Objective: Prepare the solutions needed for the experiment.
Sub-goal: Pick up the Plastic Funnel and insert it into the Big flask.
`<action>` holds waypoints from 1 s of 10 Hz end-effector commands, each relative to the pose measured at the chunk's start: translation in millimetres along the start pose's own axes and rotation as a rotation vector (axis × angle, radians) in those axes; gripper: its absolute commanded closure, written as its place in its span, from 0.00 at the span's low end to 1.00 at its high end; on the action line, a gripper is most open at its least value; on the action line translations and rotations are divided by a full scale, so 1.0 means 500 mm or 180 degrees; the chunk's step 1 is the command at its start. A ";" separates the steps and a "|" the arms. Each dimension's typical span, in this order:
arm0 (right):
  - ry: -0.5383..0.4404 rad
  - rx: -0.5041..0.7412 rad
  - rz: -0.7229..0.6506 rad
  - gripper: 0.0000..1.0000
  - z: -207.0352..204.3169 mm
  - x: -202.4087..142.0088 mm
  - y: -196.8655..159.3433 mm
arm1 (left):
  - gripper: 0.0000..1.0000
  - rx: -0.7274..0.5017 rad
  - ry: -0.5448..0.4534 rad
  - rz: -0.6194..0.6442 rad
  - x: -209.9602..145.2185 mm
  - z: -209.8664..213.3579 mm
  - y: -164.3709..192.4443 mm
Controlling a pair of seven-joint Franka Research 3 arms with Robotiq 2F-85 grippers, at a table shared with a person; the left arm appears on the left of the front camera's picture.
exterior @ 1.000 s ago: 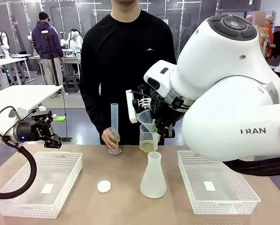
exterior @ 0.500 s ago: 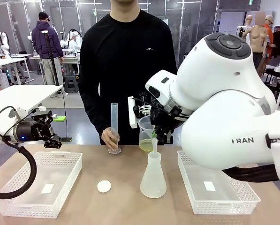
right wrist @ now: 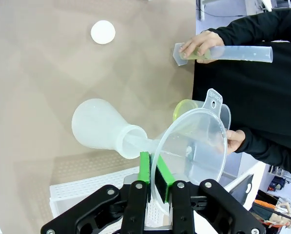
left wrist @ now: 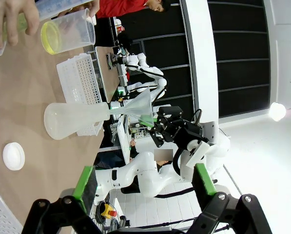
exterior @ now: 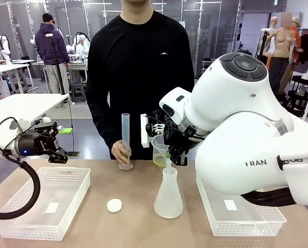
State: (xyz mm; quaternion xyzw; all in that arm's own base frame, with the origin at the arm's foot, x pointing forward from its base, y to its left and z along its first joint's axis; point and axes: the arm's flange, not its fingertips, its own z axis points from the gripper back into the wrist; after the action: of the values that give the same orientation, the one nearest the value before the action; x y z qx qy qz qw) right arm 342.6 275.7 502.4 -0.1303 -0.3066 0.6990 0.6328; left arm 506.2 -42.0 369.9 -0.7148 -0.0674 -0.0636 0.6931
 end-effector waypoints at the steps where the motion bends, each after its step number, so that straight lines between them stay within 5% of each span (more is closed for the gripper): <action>1: -0.0044 -0.0016 -0.0156 0.94 -0.023 -0.007 0.009 | 0.00 0.0011 0.0011 -0.0020 0.000 -0.001 -0.005; 10: 0.0002 0.0129 -0.0276 0.94 -0.085 -0.026 0.035 | 0.00 0.0011 0.0011 -0.0020 0.000 -0.001 -0.005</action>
State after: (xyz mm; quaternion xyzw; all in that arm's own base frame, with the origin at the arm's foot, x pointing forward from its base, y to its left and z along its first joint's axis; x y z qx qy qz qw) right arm 354.0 273.4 459.2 -0.1108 -0.2898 0.6888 0.6552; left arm 506.2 -42.0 369.9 -0.7148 -0.0674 -0.0636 0.6931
